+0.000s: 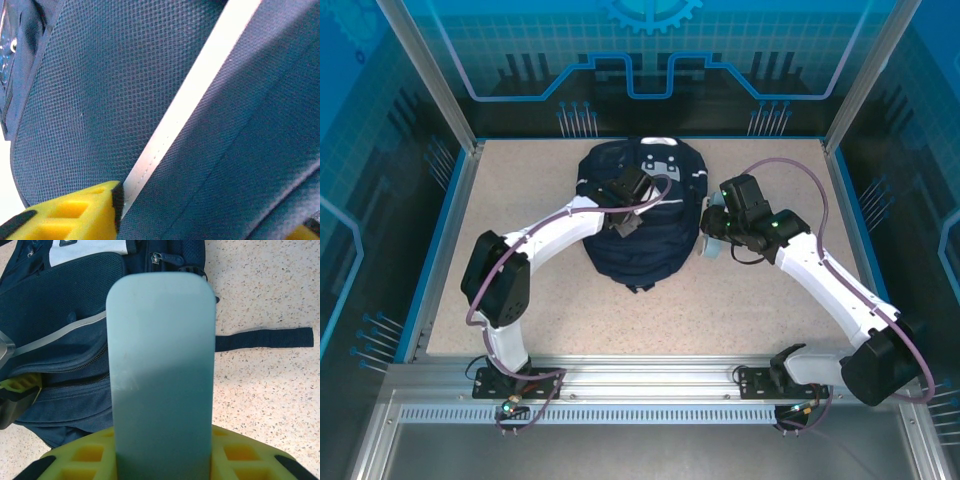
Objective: Pack books, pencil case, and school supplies into a backpack
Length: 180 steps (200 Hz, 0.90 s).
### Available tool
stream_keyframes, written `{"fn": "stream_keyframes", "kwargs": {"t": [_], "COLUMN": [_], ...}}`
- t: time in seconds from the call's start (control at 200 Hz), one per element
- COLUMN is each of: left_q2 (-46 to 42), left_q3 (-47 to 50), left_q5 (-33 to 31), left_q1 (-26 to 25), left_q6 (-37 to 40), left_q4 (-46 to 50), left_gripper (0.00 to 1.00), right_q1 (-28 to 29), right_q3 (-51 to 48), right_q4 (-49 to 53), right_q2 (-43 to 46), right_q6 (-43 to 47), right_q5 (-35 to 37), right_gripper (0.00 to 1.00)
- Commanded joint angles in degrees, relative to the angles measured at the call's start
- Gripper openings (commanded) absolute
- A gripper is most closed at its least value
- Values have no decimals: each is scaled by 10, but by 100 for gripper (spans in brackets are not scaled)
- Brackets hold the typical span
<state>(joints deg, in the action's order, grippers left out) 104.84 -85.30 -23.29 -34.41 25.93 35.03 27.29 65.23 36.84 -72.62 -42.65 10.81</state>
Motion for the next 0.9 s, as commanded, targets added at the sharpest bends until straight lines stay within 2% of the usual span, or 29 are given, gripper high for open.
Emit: {"fn": "stream_keyframes", "kwargs": {"t": [0.0, 0.15, 0.275, 0.365, 0.47, 0.615, 0.76, 0.895], "left_q2": [-34, -69, -100, -102, -69, -1, 53, 68], "left_q3": [10, 11, 3, -34, -106, -215, -307, -339], "left_q5": [-4, 22, 22, 28, 21, -29, -64, -58], "left_q1": [0, -16, -38, -47, -57, -83, -90, -91], "left_q6": [-3, -12, -41, -93, -145, -183, -220, -245], "left_q4": [-27, -55, -107, -114, -70, 11, 77, 100], "left_gripper": [34, 16, 6, 6, 5, 5, 5, 5], "right_q1": [-9, -16, -44, -71, -81, -81, -74, -74], "right_q3": [-1, -10, -44, -66, -88, -94, -77, -67], "right_q4": [-13, -25, -85, -132, -191, -253, -260, -266], "right_q2": [17, 32, 53, 56, 53, 22, -24, -55], "right_q6": [-10, -14, -26, -59, -97, -156, -202, -235], "right_q5": [-8, -21, -114, -197, -264, -342, -354, -335], "right_gripper": [35, 35, 35, 35, 35, 34, 33, 33]}}
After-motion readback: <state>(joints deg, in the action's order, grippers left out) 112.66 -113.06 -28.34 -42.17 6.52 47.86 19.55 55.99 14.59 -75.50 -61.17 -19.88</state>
